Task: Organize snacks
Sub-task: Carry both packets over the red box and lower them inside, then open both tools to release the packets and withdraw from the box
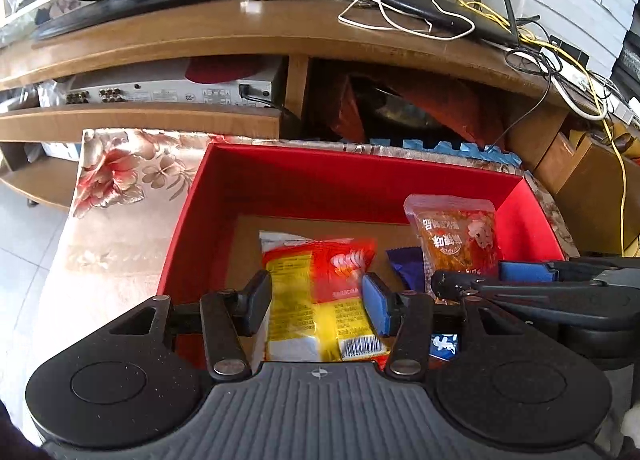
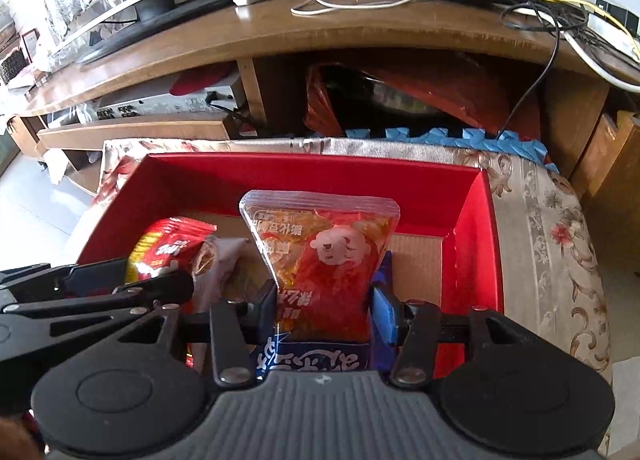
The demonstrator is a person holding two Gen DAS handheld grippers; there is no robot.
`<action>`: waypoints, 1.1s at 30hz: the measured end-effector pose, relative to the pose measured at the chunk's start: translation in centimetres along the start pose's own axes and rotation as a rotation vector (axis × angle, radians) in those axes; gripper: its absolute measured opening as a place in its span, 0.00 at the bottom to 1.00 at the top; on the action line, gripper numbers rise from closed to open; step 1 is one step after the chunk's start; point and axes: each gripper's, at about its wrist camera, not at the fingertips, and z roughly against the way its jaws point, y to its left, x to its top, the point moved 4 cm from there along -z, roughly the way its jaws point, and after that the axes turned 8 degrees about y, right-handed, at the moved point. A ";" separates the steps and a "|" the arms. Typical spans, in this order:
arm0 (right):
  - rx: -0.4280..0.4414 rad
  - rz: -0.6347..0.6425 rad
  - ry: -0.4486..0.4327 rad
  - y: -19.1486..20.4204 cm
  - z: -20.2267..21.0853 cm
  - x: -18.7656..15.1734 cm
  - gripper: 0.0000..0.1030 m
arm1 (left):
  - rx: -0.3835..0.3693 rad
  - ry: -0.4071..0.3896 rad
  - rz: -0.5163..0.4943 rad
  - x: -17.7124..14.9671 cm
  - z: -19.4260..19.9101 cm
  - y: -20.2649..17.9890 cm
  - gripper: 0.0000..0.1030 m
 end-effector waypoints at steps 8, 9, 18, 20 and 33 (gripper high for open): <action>-0.011 -0.003 -0.013 -0.2 0.4 0.1 0.52 | -0.002 -0.013 0.010 0.1 0.5 0.2 0.66; -0.013 -0.003 -0.016 -0.2 0.5 0.1 0.53 | -0.004 -0.014 0.009 0.1 0.6 0.2 0.67; -0.011 -0.015 -0.031 -0.3 2.0 -0.3 0.57 | -0.025 -0.025 -0.004 -0.5 2.0 -0.1 0.69; -0.010 -0.011 -0.030 -0.3 2.3 -0.7 0.57 | -0.030 -0.025 -0.003 -0.7 2.3 -0.1 0.69; -0.011 -0.010 -0.029 -0.3 4.7 -3.1 0.57 | -0.053 -0.017 -0.019 -2.9 3.7 -0.6 0.69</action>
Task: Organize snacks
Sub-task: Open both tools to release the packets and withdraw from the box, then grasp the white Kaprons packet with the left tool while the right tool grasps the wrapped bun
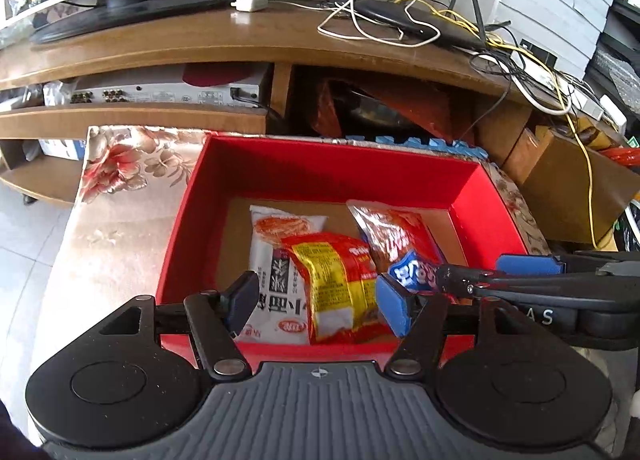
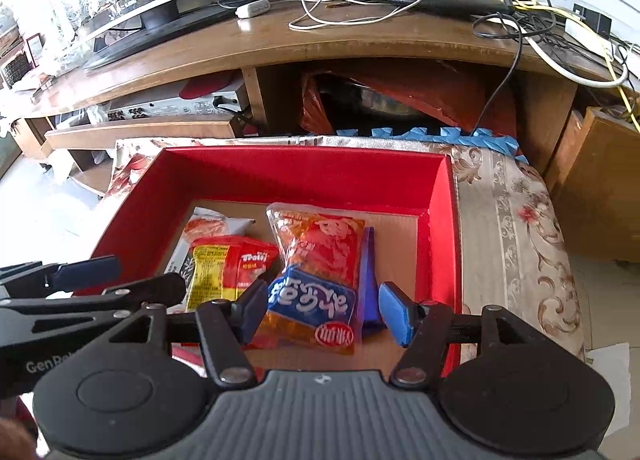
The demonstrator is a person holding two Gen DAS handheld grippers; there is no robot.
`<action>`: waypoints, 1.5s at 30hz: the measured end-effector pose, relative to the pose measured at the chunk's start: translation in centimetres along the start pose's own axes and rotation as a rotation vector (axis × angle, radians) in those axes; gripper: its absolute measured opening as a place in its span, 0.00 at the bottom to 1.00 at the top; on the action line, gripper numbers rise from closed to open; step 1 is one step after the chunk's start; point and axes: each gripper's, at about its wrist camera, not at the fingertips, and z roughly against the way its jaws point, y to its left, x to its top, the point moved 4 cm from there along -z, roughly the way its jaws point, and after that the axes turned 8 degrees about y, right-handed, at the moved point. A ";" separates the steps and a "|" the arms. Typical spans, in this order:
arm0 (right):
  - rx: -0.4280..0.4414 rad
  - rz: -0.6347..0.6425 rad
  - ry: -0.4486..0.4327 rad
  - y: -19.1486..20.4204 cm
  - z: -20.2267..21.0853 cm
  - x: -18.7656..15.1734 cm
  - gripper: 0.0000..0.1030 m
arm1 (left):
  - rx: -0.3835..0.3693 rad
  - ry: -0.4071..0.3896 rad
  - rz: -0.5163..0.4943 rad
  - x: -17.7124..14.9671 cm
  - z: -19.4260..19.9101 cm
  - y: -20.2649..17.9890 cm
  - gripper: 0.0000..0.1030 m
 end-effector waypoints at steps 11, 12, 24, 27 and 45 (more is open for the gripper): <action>0.001 -0.010 0.013 -0.4 1.9 -2.7 0.57 | -0.038 0.004 -0.013 -2.0 1.5 -1.0 0.69; 0.000 -0.011 0.014 -0.4 2.1 -3.0 0.57 | -0.042 0.006 -0.014 -2.2 1.6 -1.1 0.69; 0.005 -0.061 -0.013 -2.3 5.8 -6.3 0.58 | -0.094 0.039 -0.084 -4.5 2.0 -3.4 0.69; 0.006 -0.074 -0.009 -2.9 6.5 -7.2 0.58 | -0.107 0.064 -0.106 -5.0 1.4 -3.9 0.69; -0.032 -0.141 0.063 -6.7 7.2 -12.5 0.60 | -0.093 0.221 -0.297 -7.4 -4.5 -6.2 0.74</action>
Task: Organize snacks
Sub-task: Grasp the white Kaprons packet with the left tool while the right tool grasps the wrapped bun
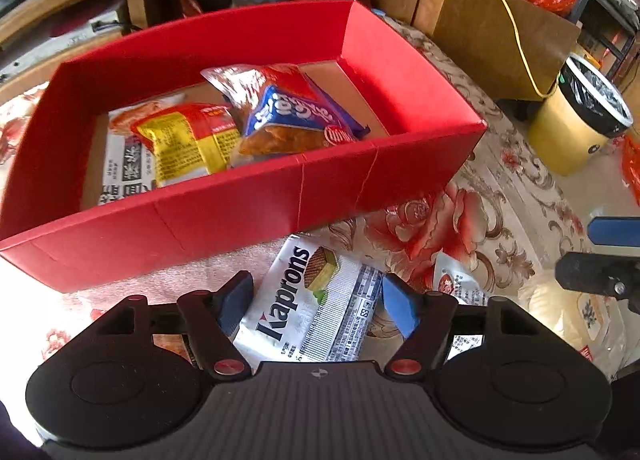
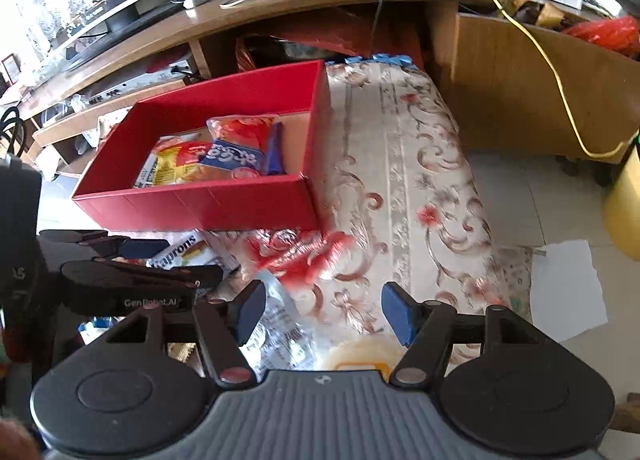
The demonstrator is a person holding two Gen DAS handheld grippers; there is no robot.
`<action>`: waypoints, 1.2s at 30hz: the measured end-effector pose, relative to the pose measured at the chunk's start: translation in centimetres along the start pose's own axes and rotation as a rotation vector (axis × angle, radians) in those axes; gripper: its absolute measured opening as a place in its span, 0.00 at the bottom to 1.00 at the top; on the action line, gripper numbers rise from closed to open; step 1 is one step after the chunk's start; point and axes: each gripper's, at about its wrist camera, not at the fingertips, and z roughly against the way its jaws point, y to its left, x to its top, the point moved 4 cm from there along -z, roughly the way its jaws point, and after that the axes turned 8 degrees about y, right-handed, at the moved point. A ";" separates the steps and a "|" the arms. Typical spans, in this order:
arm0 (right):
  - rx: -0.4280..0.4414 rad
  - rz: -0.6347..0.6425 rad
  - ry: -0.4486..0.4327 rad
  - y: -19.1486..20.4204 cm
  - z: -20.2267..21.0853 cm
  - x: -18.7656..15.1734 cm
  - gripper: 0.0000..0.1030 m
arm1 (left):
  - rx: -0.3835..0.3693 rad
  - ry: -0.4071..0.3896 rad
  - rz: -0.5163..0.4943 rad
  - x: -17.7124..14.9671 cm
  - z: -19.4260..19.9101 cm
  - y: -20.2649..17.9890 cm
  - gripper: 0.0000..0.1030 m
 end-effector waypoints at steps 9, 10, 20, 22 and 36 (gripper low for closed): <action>-0.036 -0.010 0.076 -1.1 -1.1 -1.9 0.61 | 0.013 0.002 -0.028 -0.9 0.6 -0.1 0.63; -0.043 -0.009 0.086 -1.2 -1.4 -2.0 0.62 | 0.010 0.003 -0.021 -1.0 0.7 0.0 0.63; -0.112 0.045 0.211 -0.7 -5.2 -3.3 0.71 | -0.002 0.016 0.018 -1.9 1.2 0.9 0.63; -0.120 0.062 0.213 -0.4 -5.5 -3.2 0.77 | -0.005 0.016 0.021 -1.7 1.1 0.8 0.64; -0.136 0.102 0.215 1.5 -4.7 -4.0 0.53 | 0.003 0.013 0.007 -3.1 2.1 0.9 0.63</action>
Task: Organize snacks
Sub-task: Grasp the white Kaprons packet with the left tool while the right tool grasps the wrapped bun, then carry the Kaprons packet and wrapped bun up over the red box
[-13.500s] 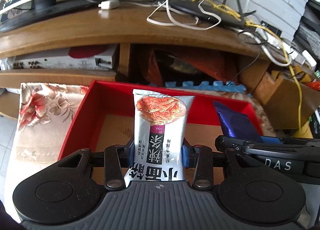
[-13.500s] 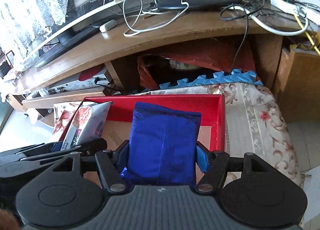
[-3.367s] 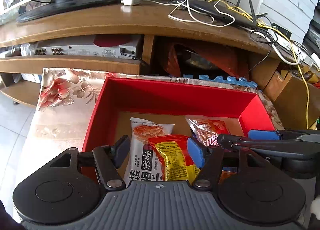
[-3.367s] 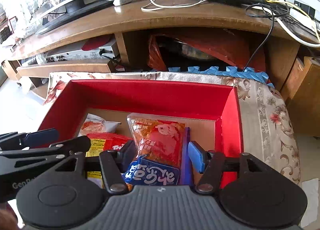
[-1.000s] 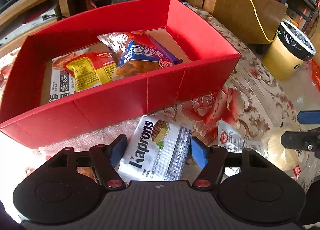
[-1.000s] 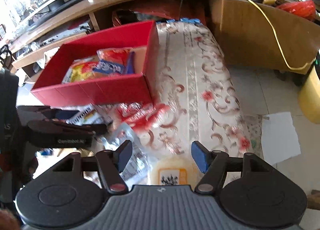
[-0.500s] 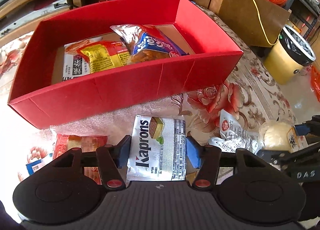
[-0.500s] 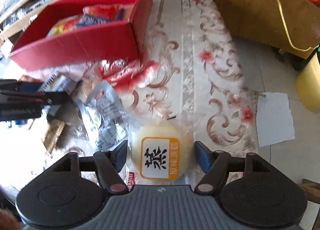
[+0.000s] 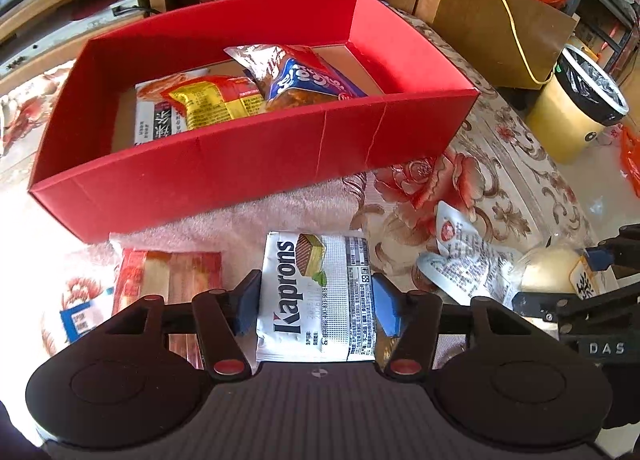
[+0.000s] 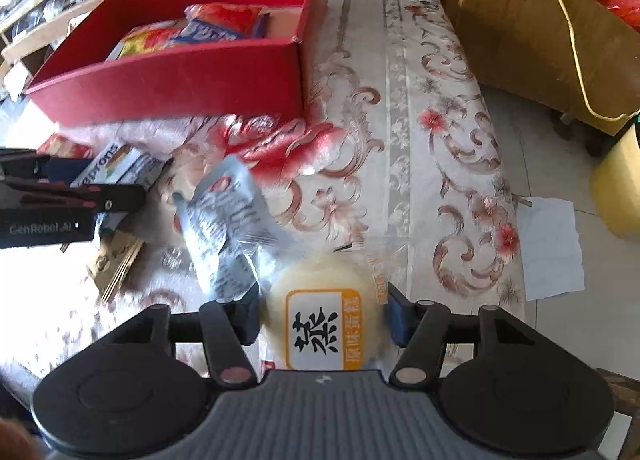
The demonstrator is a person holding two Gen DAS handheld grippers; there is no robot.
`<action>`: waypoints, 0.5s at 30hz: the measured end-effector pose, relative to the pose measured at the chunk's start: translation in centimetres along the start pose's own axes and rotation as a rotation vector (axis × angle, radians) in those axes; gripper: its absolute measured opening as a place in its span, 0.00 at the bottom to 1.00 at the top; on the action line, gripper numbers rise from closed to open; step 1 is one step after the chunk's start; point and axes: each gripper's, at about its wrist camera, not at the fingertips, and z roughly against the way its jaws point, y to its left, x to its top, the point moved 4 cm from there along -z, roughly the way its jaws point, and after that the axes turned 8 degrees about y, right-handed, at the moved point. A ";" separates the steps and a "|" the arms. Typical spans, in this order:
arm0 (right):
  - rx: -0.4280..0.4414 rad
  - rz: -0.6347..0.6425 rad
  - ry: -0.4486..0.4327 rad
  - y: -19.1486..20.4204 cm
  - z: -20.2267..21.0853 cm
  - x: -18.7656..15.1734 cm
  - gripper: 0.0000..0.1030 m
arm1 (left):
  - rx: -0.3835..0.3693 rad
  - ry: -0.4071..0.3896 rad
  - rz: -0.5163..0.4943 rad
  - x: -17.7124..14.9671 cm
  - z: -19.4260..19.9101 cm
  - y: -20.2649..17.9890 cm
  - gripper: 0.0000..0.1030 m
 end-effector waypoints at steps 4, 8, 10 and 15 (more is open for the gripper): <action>-0.010 0.021 -0.008 0.8 0.9 -0.3 0.53 | -0.007 -0.009 0.005 -0.6 0.7 -0.1 0.63; -0.018 0.024 -0.033 1.3 2.3 -0.3 0.53 | -0.015 -0.017 0.016 -1.0 1.4 0.1 0.63; -0.025 0.016 -0.045 1.4 3.0 -0.2 0.53 | -0.017 -0.025 0.016 -1.1 1.7 0.1 0.63; -0.047 0.013 -0.060 1.9 3.9 0.0 0.53 | -0.023 -0.051 0.028 -1.6 3.2 0.6 0.63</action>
